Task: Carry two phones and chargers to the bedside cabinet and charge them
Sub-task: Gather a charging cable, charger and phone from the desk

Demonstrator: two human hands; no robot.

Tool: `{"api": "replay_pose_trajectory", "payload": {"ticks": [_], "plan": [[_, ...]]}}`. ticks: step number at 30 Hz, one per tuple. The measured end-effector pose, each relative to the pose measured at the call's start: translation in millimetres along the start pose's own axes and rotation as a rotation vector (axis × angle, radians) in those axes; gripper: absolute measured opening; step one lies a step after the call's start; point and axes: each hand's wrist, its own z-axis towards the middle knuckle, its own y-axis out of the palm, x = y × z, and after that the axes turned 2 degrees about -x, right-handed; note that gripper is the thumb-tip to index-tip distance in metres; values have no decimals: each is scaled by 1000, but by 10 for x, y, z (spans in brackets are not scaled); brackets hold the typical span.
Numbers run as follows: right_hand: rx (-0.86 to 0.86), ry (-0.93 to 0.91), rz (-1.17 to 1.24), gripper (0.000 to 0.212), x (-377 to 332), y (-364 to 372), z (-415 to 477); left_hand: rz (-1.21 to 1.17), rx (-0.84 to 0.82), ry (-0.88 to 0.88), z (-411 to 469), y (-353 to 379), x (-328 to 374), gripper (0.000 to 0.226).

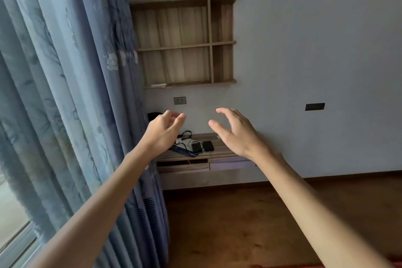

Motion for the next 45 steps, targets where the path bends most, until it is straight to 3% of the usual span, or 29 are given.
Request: {"api": "replay_pose_trajectory", "payload": {"ticks": [8, 19, 34, 45], "plan": [[-27, 27, -28, 63, 524, 393, 563, -20, -64, -2, 640, 305, -525, 40], [-9, -15, -68, 59, 870, 1011, 2033, -20, -29, 92, 2035, 477, -1319, 38], [-83, 83, -134, 62, 1768, 1728, 3530, 46, -113, -21, 3671, 977, -2574, 44], [-95, -23, -172, 57, 2700, 2020, 4738, 23, -127, -66, 4939, 1613, -2916, 39]]}}
